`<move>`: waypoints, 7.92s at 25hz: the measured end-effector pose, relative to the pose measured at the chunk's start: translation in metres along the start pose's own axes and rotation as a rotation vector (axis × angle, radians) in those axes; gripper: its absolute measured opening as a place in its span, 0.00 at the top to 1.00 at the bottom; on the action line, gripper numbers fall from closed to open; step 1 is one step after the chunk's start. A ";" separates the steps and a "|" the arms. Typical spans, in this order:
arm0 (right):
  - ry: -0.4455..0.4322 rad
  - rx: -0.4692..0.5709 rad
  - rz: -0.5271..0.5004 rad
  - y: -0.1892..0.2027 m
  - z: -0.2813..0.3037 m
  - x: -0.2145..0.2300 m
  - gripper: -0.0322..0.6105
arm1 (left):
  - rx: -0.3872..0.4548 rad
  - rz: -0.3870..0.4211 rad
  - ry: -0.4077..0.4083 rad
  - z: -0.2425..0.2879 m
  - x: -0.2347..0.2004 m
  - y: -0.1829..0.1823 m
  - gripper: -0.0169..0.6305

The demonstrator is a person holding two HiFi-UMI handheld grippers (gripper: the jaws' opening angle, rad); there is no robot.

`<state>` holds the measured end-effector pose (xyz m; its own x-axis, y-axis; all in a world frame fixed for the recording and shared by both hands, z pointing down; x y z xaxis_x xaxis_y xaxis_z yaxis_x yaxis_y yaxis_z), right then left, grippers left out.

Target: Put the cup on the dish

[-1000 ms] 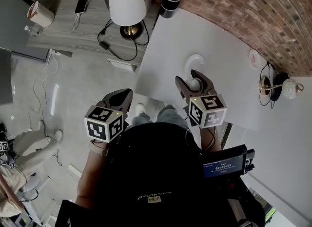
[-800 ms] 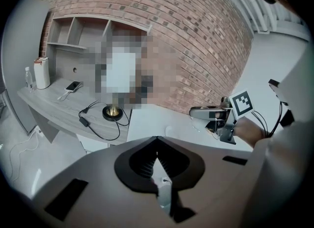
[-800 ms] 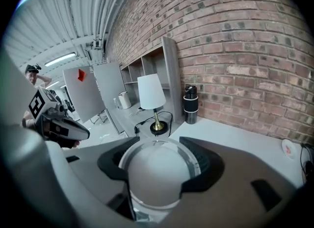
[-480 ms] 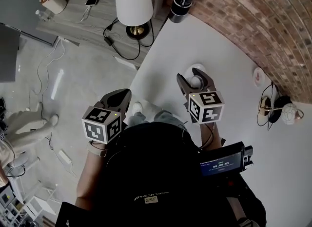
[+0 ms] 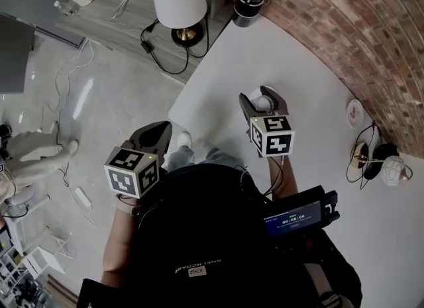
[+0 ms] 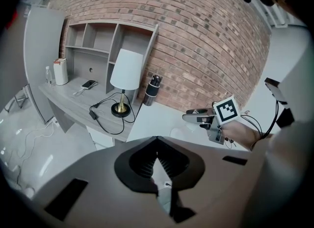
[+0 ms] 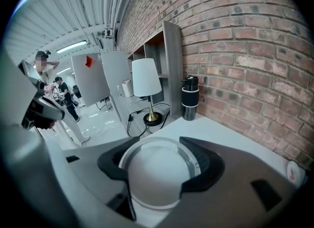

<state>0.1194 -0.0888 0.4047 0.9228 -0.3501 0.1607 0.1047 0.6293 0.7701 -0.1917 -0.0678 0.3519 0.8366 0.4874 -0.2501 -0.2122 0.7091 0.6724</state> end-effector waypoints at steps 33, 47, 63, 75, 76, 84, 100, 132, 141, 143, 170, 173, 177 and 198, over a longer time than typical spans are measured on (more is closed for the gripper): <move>-0.040 -0.160 -0.061 0.083 0.058 0.062 0.55 | -0.036 -0.088 -0.143 0.000 0.031 0.020 0.96; -0.024 -0.200 -0.076 0.113 0.078 0.070 0.55 | -0.046 -0.130 -0.161 -0.002 0.036 0.031 0.96; -0.004 -0.212 -0.074 0.123 0.085 0.067 0.55 | -0.047 -0.157 -0.173 -0.008 0.040 0.036 0.96; 0.014 -0.195 -0.111 0.121 0.088 0.066 0.55 | -0.043 -0.172 -0.181 -0.011 0.040 0.039 0.96; 0.015 -0.195 -0.113 0.121 0.088 0.066 0.55 | -0.042 -0.174 -0.182 -0.011 0.040 0.040 0.96; 0.017 -0.179 -0.115 0.122 0.088 0.066 0.55 | -0.042 -0.173 -0.181 -0.011 0.039 0.040 0.96; 0.023 -0.167 -0.098 0.124 0.086 0.064 0.55 | -0.040 -0.177 -0.180 -0.010 0.037 0.040 0.96; 0.053 -0.112 -0.085 0.121 0.074 0.065 0.55 | -0.042 -0.166 -0.135 -0.006 0.030 0.035 0.96; 0.056 -0.059 -0.070 0.113 0.065 0.062 0.55 | -0.050 -0.140 -0.102 0.000 0.026 0.028 0.96; 0.060 -0.048 -0.065 0.111 0.063 0.062 0.55 | -0.053 -0.133 -0.091 0.002 0.025 0.026 0.96; 0.218 0.277 0.019 0.009 -0.067 0.034 0.55 | -0.068 0.059 0.191 0.055 0.036 -0.019 0.96; 0.245 0.315 0.023 0.003 -0.087 0.030 0.55 | -0.070 0.101 0.230 0.063 0.045 -0.025 0.96; 0.298 0.350 0.042 0.003 -0.110 0.026 0.61 | -0.076 0.153 0.283 0.073 0.055 -0.033 0.96; 0.480 0.408 0.217 0.034 -0.187 -0.003 0.70 | -0.161 0.366 0.513 0.109 0.112 -0.043 0.96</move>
<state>0.1894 0.0632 0.3150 0.9796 0.1621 0.1184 -0.1638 0.3045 0.9383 -0.0333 -0.0996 0.3707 0.3567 0.8651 -0.3526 -0.5443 0.4992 0.6742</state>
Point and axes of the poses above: the fingertips, and each gripper's own axes: z forward along the fingers, x to its right, y out of its underside, the point moved 10 cm from there along -z, backward along the fingers, and after that the axes turned 8 degrees about -y, right-handed, at the moved point
